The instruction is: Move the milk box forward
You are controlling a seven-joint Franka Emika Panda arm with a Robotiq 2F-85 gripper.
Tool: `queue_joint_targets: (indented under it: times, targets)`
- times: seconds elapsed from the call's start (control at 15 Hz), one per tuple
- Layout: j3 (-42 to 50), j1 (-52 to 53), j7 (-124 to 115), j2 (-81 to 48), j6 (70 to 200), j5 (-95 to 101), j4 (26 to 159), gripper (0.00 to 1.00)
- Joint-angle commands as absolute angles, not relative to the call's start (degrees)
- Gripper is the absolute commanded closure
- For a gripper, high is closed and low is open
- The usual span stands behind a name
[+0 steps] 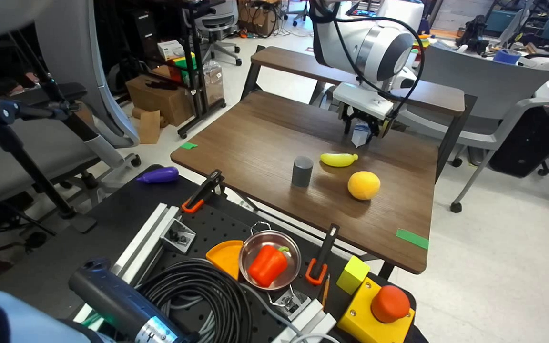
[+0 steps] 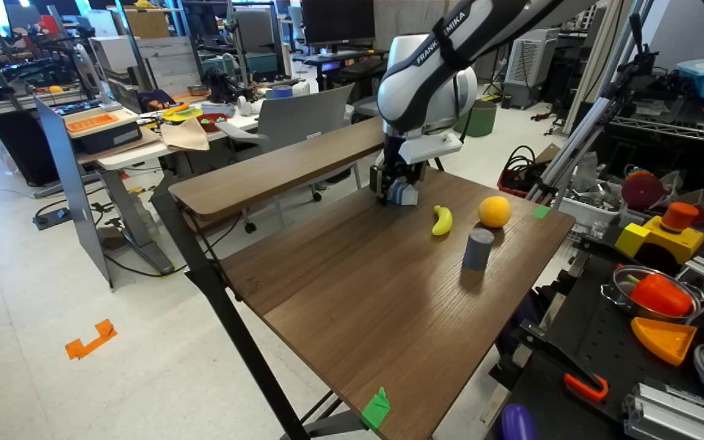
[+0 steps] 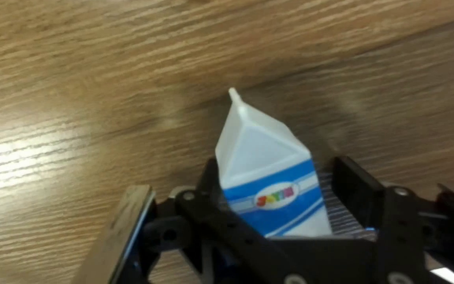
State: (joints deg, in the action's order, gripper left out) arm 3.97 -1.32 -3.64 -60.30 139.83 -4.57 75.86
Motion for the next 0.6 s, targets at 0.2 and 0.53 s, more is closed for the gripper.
queue_joint_targets:
  times: [0.2,0.53]
  targets:
    - [3.63,-1.29,-2.19,-61.46,142.44,-1.90,74.51,0.78]
    - [3.40,-0.65,-0.35,-58.60,140.73,-0.40,78.49,0.79]
